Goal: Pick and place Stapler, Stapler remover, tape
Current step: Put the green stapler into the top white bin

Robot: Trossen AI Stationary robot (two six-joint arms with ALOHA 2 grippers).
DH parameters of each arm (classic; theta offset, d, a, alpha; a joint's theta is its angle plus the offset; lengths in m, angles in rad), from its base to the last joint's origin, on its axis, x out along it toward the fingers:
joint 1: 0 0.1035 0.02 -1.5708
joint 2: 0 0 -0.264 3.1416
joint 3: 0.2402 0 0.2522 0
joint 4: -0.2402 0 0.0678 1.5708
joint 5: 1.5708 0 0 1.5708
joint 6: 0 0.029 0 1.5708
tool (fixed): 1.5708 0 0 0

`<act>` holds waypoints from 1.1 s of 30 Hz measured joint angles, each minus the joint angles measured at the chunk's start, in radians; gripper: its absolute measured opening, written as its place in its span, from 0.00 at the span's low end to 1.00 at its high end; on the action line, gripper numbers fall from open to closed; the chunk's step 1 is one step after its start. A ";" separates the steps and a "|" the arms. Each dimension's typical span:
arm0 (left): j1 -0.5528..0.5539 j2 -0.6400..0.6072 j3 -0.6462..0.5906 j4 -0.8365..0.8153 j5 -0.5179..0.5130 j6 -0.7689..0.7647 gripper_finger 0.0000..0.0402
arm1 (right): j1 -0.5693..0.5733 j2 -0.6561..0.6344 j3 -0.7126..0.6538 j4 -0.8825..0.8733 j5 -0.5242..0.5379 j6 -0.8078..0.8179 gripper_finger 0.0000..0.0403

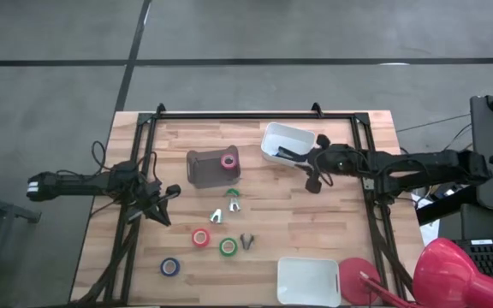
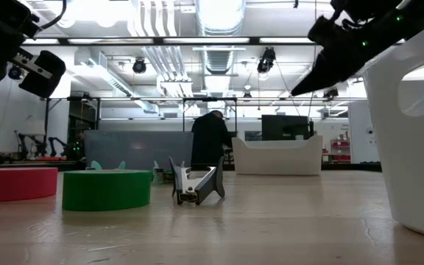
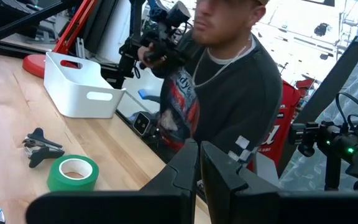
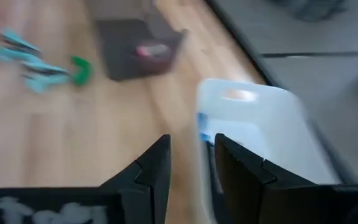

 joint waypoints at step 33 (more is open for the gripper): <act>0.000 0.000 0.000 0.000 0.000 0.000 0.06 | 0.068 0.913 0.633 -0.016 -0.310 0.432 0.56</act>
